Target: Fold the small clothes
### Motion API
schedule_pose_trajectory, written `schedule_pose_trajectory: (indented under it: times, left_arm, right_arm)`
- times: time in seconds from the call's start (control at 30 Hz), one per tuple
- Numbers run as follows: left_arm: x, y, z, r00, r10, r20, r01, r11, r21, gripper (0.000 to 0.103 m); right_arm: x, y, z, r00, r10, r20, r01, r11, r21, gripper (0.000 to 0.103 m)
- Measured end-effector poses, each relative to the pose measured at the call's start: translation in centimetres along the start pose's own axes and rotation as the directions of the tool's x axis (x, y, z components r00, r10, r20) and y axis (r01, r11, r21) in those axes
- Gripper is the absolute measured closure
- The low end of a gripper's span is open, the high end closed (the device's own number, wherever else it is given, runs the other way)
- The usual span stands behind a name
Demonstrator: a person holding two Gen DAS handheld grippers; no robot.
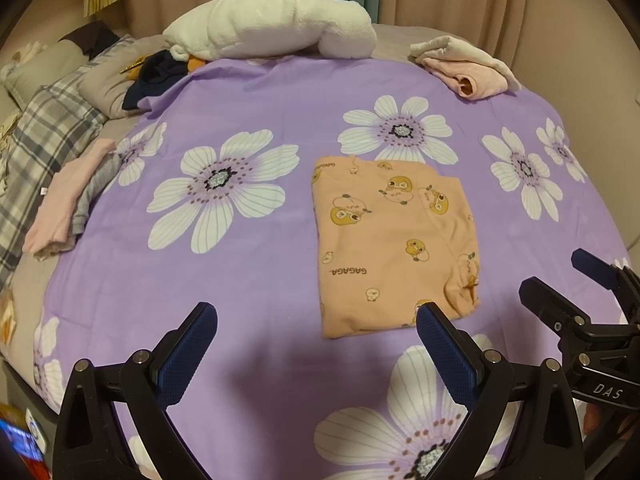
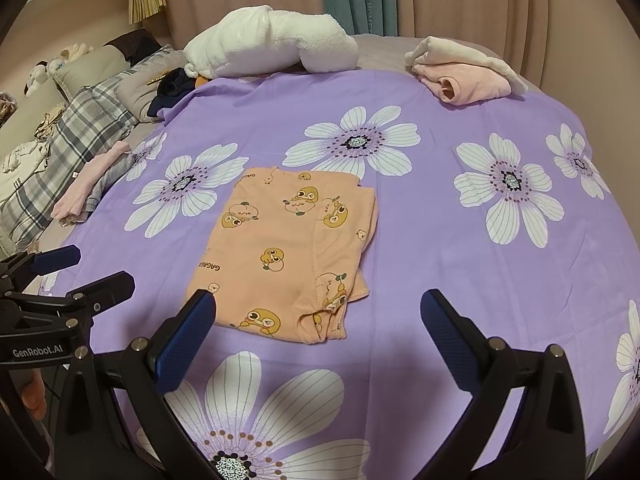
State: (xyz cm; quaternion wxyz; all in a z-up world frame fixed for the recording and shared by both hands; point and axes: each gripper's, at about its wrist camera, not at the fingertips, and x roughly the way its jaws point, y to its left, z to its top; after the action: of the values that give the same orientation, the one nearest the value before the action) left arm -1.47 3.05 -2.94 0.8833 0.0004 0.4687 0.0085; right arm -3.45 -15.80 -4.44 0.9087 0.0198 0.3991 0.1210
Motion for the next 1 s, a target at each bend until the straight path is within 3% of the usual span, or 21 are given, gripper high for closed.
schedule_pose_trajectory:
  times: [1.0]
  left_arm:
    - [0.53,-0.57,-0.06,1.0,0.003,0.001,-0.003,1.0,0.004,0.004]
  right_arm:
    - [0.29,0.03,-0.04,1.0,0.001,-0.008,-0.001,1.0,0.005,0.0]
